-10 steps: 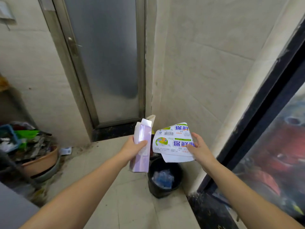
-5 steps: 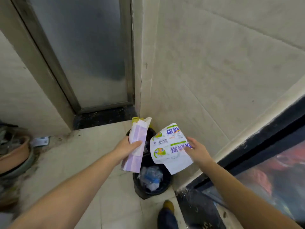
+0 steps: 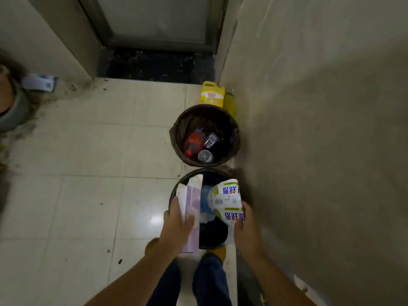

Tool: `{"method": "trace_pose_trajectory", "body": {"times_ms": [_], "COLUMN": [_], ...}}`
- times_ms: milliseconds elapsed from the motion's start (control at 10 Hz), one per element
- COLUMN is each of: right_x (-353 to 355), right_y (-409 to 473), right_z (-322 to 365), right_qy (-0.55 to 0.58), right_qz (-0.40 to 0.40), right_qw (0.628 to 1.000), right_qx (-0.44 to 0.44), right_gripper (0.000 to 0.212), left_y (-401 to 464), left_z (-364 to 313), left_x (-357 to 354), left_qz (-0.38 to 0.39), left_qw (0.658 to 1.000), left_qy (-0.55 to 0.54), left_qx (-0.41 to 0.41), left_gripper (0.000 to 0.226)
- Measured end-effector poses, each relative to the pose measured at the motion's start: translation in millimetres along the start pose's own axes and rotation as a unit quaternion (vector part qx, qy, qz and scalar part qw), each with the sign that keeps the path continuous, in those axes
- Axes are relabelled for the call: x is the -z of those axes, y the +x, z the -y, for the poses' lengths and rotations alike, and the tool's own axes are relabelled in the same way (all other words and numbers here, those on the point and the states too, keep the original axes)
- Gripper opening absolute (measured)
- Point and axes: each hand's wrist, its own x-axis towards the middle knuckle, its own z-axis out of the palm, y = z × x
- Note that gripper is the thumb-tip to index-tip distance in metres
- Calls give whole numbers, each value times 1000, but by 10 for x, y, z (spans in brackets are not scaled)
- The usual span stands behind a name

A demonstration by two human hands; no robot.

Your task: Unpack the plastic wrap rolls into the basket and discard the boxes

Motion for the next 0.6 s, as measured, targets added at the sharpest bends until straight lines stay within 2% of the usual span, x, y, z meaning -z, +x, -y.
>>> {"method": "trace_pose_trajectory", "body": {"times_ms": [100,200,300,400,500,600], "right_x": [-593,-1133,-1488,-1590,-1503,-1163], "right_y": [672,1168,1492,1590,1540,1325], "right_z": [-386,-797,-1131,-1281,-1210,-931], "right_qy": [5,-10,-36,-46,-81,-140], "right_qz": [-18,-5,22,24,46,35], "right_qw": [1000,1000,999,999,995,989], "right_qx": [-3,2,-1,-16,-26,-16], "right_gripper": [51,55,56,39,51,66], "left_y": [699,1273,1629,1714,1666,1368], "left_z": [314,662,1040,1254,1183,950], "left_x": [-578,-1075,-1420,-1541,-1435,-1075], "left_qz": [-36,-48,-72,-49,-17,5], "left_qw": [999,999,994,991,991,991], "left_qy": [0,-16,-22,-21,-46,-45], "left_qx": [-31,-9,82,120,127,127], "left_gripper": [72,78,77,80,91,93]}}
